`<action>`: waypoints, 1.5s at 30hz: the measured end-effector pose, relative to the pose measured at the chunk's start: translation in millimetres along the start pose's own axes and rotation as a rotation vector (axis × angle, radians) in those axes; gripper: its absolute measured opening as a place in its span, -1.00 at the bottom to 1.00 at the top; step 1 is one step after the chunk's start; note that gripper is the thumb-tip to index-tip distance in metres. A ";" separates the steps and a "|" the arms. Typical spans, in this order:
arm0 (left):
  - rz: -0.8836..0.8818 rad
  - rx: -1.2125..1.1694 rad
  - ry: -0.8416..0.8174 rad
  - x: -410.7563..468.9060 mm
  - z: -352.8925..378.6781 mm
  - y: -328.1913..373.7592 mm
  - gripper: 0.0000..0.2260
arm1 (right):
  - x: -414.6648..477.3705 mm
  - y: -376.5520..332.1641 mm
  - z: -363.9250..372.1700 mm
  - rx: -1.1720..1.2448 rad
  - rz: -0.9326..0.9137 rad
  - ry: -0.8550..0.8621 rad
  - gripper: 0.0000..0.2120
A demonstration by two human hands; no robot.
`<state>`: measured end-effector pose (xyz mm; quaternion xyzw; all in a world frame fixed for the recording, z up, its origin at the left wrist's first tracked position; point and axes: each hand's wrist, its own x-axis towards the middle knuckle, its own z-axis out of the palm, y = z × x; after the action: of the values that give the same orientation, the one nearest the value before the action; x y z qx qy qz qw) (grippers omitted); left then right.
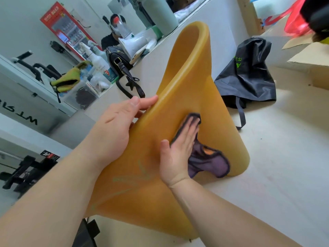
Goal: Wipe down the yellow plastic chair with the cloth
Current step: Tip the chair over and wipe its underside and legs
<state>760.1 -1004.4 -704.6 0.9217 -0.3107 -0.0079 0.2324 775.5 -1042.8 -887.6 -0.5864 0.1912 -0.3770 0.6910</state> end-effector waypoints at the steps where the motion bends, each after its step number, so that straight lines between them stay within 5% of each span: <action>1: 0.016 0.005 0.009 -0.6 0.6 0.2 -0.54 | -1.6 7.0 1.5 0.034 0.078 0.003 0.04; 6: 0.097 -0.024 0.026 0.6 -0.3 -9.9 -0.52 | 1.8 -21.0 -6.0 0.166 0.405 -0.065 0.06; 10: 0.122 -0.045 0.051 1.8 0.5 -10.9 -0.52 | -5.1 -72.5 -6.3 0.182 0.045 -0.109 0.21; 18: 0.096 -0.024 0.033 0.0 0.9 -11.3 -0.50 | 12.8 -57.1 4.9 0.043 -0.171 0.081 -0.02; 23: 0.020 -0.030 0.008 -0.7 -1.2 -12.5 -0.50 | 33.3 -10.5 -7.2 0.101 0.199 0.095 0.15; 26: 0.024 -0.026 0.001 -0.6 -0.5 -13.3 -0.50 | 23.7 -6.7 -10.1 0.112 0.312 0.004 0.07; 31: 0.049 -0.032 0.020 -1.0 -1.8 -13.2 -0.49 | -16.2 -45.9 1.1 -0.019 -0.102 -0.070 0.08; 34: 0.068 -0.050 0.021 0.6 -1.0 -13.9 -0.49 | -11.5 -64.1 0.9 0.016 -0.177 -0.080 0.03; 38: 0.064 -0.077 0.054 1.6 1.0 -15.7 -0.49 | 29.1 -51.1 -6.8 0.059 -0.126 0.031 -0.03; 41: 0.086 -0.036 0.044 0.0 1.5 -14.4 -0.49 | 45.4 -22.2 -11.5 0.109 0.078 0.089 0.08; 45: 0.136 0.005 0.049 0.0 2.5 -12.3 -0.52 | 8.7 -13.4 -5.5 0.104 0.242 -0.067 0.05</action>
<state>766.7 -996.8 -712.1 0.8990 -0.3667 0.0312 0.2375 773.2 -1053.3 -874.6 -0.5346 0.2174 -0.2804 0.7670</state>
